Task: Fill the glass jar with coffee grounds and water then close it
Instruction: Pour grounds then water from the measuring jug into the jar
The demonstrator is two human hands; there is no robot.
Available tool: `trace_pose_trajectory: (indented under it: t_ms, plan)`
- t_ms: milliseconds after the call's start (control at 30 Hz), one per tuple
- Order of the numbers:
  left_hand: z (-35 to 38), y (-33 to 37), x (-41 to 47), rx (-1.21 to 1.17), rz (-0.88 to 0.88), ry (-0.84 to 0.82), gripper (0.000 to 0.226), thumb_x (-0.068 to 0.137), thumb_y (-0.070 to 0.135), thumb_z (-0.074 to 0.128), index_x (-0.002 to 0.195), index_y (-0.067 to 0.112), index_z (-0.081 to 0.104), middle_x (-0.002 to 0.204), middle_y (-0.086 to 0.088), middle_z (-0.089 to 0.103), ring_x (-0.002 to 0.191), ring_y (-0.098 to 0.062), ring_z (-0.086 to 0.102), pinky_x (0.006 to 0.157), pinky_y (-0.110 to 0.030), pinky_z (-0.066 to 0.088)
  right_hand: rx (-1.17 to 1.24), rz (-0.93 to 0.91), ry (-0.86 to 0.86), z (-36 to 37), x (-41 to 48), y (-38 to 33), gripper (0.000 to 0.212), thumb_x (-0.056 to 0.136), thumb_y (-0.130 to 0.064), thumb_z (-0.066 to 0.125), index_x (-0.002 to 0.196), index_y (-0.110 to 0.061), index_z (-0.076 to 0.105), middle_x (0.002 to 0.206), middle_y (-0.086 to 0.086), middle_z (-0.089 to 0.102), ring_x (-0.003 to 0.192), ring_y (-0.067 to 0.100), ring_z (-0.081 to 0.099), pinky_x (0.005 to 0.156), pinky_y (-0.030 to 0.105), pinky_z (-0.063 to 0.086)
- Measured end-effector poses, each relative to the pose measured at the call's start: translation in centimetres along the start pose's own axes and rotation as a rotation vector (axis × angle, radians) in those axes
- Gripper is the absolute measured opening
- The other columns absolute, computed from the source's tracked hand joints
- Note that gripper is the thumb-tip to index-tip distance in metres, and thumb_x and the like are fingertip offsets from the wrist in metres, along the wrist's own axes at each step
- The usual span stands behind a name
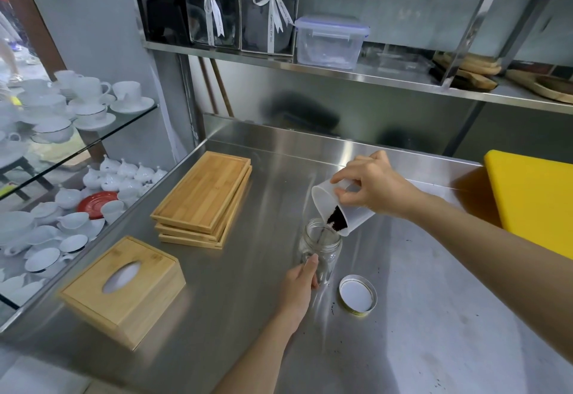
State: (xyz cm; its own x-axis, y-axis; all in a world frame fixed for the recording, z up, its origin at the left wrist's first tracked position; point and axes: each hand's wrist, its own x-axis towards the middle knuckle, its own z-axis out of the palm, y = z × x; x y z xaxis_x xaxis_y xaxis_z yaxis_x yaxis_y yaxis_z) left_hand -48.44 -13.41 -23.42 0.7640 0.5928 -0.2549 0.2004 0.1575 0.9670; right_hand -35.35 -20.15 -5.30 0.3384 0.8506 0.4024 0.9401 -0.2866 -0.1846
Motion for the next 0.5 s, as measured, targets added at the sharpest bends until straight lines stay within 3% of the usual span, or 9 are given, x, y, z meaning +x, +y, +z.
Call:
trace_pose_trajectory:
  t_ms: [100, 267, 400, 500]
  plan:
    - [0.0, 0.0, 0.1, -0.009, -0.005, -0.011, 0.048, 0.092, 0.038, 0.047, 0.053, 0.012, 0.039, 0.054, 0.0, 0.042, 0.054, -0.01, 0.037, 0.053, -0.016, 0.03, -0.004, -0.042, 0.034, 0.3, 0.0, 0.1, 0.013, 0.075, -0.013, 0.069, 0.084, -0.005, 0.074, 0.057, -0.021, 0.039, 0.067, 0.017, 0.04, 0.078, 0.035, 0.024]
    - [0.0, -0.2, 0.3, 0.0, 0.005, -0.014, 0.047, 0.092, 0.037, 0.047, 0.054, 0.012, 0.038, 0.055, -0.002, 0.042, 0.048, -0.007, 0.036, 0.048, -0.01, 0.032, -0.101, -0.093, 0.012, 0.9, 0.0, 0.4, 0.024, 0.067, -0.023, 0.06, 0.079, -0.007, 0.074, 0.067, 0.007, 0.069, 0.063, 0.025, 0.052, 0.073, 0.035, 0.024]
    - [0.0, -0.1, 0.2, -0.011, -0.008, -0.016, 0.048, 0.092, 0.039, 0.047, 0.053, 0.012, 0.038, 0.055, -0.002, 0.043, 0.052, -0.011, 0.037, 0.056, -0.02, 0.031, -0.066, -0.095, 0.05, 1.1, 0.0, 0.5, 0.022, 0.066, -0.021, 0.061, 0.077, -0.007, 0.074, 0.065, 0.008, 0.069, 0.059, 0.02, 0.045, 0.072, 0.035, 0.024]
    - [0.0, -0.1, 0.2, -0.001, -0.004, -0.017, 0.047, 0.092, 0.039, 0.047, 0.053, 0.013, 0.039, 0.055, -0.002, 0.044, 0.053, -0.011, 0.037, 0.056, -0.023, 0.03, -0.099, -0.1, 0.042, 1.3, 0.1, 0.7, 0.023, 0.067, -0.023, 0.061, 0.078, -0.008, 0.074, 0.067, 0.01, 0.07, 0.061, 0.026, 0.053, 0.073, 0.035, 0.024]
